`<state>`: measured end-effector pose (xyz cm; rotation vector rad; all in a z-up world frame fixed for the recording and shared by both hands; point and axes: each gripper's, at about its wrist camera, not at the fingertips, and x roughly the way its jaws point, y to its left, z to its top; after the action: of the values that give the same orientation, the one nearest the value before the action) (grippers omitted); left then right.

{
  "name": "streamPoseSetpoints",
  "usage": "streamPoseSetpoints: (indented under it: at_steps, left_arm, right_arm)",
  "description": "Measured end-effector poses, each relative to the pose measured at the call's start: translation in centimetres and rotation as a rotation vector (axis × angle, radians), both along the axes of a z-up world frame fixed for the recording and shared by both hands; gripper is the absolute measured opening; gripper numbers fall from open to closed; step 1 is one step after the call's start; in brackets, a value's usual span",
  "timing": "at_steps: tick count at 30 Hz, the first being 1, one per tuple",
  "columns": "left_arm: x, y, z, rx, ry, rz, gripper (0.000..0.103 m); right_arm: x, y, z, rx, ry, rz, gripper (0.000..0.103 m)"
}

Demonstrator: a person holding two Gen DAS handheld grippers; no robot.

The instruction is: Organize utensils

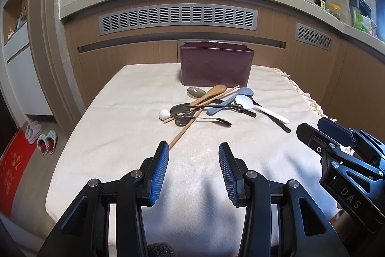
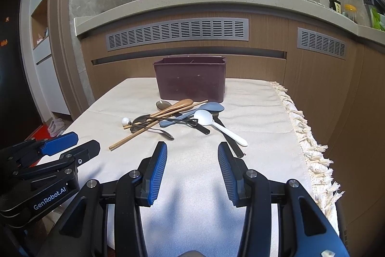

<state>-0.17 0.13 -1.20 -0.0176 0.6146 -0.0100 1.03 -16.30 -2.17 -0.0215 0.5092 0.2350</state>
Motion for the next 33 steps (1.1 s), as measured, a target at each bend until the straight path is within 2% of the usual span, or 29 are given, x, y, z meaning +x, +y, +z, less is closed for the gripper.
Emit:
streamPoseSetpoints:
  at_steps: [33]
  left_arm:
    - [0.31, 0.21, 0.0, -0.005, 0.01, 0.0, 0.044]
  right_arm:
    - [0.04, -0.08, -0.15, 0.004, 0.012, -0.002, 0.042]
